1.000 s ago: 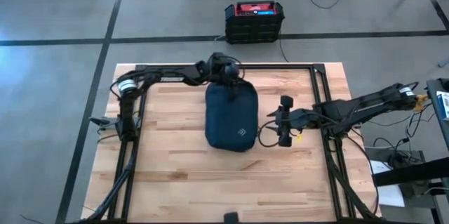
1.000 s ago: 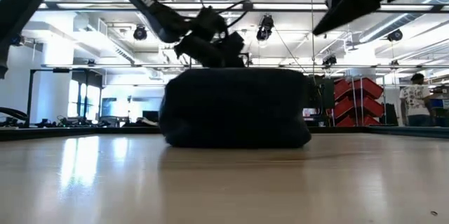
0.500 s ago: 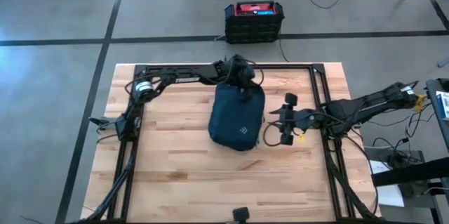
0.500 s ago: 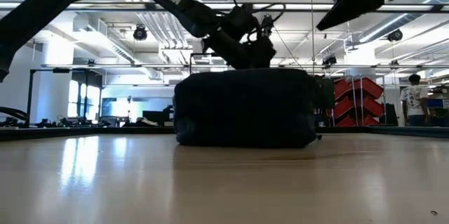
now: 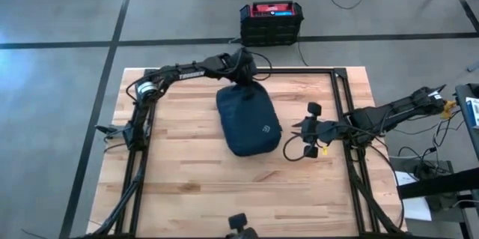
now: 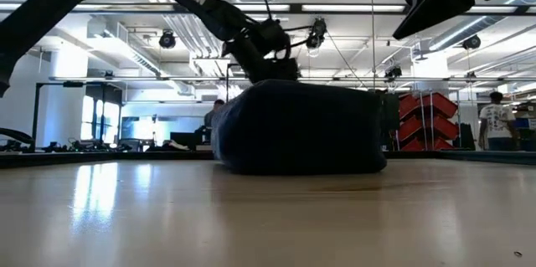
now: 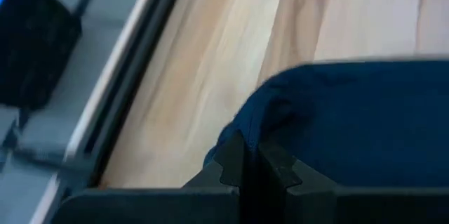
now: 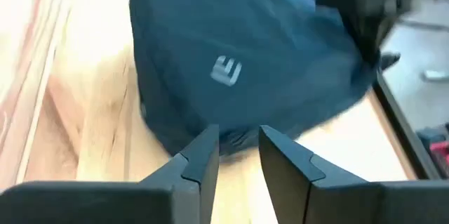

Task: Unpack backpack
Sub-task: Move the dark blue backpack from the center to the bottom left of the table

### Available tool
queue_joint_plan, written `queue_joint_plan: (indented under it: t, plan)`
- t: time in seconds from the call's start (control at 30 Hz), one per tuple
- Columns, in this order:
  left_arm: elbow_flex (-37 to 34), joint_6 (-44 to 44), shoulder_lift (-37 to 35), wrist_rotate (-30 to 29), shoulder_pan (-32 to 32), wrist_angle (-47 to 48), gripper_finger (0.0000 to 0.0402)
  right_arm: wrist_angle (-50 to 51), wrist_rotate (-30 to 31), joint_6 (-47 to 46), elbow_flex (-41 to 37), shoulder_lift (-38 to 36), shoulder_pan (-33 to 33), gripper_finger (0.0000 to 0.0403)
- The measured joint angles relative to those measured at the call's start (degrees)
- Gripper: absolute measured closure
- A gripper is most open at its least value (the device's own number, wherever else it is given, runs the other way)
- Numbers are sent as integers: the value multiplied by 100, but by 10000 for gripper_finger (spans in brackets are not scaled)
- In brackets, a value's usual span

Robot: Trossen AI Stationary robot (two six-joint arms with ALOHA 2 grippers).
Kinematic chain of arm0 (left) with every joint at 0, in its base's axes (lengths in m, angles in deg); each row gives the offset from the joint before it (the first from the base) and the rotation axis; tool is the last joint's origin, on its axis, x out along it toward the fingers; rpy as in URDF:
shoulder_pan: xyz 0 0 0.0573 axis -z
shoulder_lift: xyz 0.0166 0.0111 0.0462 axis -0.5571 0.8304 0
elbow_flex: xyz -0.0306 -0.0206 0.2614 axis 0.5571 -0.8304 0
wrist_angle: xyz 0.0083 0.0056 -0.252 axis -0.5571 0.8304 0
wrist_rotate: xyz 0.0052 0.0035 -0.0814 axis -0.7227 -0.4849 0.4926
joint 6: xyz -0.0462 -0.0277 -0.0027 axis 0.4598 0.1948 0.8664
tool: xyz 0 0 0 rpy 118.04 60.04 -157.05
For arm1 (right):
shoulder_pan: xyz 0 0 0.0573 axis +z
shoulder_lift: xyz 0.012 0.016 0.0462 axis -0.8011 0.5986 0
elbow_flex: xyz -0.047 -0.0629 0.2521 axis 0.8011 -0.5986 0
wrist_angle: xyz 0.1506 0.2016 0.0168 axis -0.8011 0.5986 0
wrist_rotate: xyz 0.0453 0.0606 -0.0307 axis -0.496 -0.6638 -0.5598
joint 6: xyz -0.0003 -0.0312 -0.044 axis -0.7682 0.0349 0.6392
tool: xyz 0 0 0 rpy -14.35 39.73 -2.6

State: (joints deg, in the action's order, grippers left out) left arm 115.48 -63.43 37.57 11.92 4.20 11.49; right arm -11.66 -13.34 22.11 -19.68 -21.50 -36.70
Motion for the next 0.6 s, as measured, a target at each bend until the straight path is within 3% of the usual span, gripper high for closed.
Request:
queue_joint_plan:
  t: [0.23,0.33,0.47,0.6]
  plan:
    - [-1750,152,-1230,-7,-67,-265,401,242,-5,-318,-29,-13,9,356]
    - [-2854,540,-2274,-356,-103,-449,401,239,-9,-324,-55,-13,9,366]
    - [-4371,1555,-3926,-1268,-28,-545,401,142,73,-300,-110,-13,9,375]
    - [-5723,2502,-5503,-1351,676,-567,401,-350,95,-69,-214,-3,7,379]
